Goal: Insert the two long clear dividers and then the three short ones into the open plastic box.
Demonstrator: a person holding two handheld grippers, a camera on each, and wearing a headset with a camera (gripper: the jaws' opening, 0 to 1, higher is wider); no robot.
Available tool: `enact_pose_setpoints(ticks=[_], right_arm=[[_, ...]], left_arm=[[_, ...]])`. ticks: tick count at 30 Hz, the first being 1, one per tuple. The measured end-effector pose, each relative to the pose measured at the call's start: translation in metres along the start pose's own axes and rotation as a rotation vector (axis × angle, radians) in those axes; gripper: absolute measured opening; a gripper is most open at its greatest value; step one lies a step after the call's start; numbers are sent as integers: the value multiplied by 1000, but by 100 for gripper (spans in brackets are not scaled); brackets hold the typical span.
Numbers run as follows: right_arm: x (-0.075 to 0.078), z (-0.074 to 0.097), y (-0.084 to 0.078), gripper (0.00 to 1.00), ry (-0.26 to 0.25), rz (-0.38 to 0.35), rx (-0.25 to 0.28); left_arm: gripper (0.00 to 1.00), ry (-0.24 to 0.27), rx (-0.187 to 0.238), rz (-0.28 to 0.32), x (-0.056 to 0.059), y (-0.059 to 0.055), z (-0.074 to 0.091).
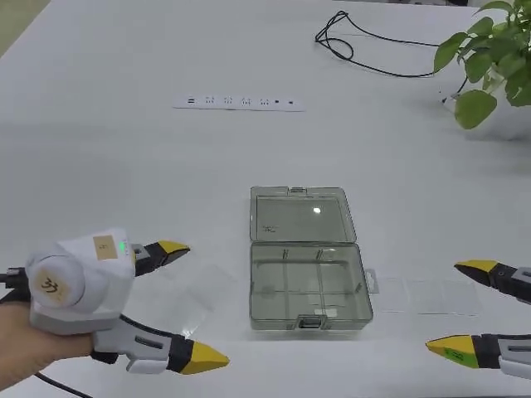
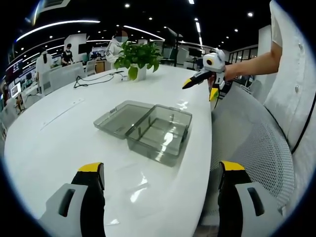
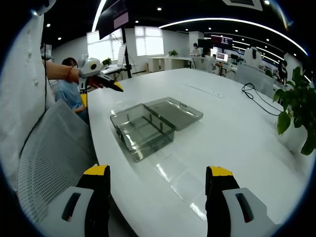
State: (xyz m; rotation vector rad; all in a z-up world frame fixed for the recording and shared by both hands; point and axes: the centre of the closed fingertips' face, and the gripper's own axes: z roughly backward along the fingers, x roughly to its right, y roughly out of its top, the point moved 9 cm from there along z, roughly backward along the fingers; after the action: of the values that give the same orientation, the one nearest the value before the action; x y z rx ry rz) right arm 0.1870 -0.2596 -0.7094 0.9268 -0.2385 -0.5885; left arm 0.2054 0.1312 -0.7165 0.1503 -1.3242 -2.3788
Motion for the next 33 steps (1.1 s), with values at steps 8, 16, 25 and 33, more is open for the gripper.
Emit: enact_pose_setpoints(ticks=[8, 16, 25, 33], right_arm=[[0, 1, 0, 80, -3, -3, 5], [1, 0, 1, 80, -4, -8, 9], [1, -2, 4, 80, -4, -10, 19], [1, -5, 5, 79, -2, -14, 20]], left_arm=[[97, 13, -6, 4, -6, 0, 2], [90, 62, -22, 40, -19, -3, 8], [81, 152, -80, 114, -40, -15, 19], [75, 193, -142, 191, -53, -25, 22]])
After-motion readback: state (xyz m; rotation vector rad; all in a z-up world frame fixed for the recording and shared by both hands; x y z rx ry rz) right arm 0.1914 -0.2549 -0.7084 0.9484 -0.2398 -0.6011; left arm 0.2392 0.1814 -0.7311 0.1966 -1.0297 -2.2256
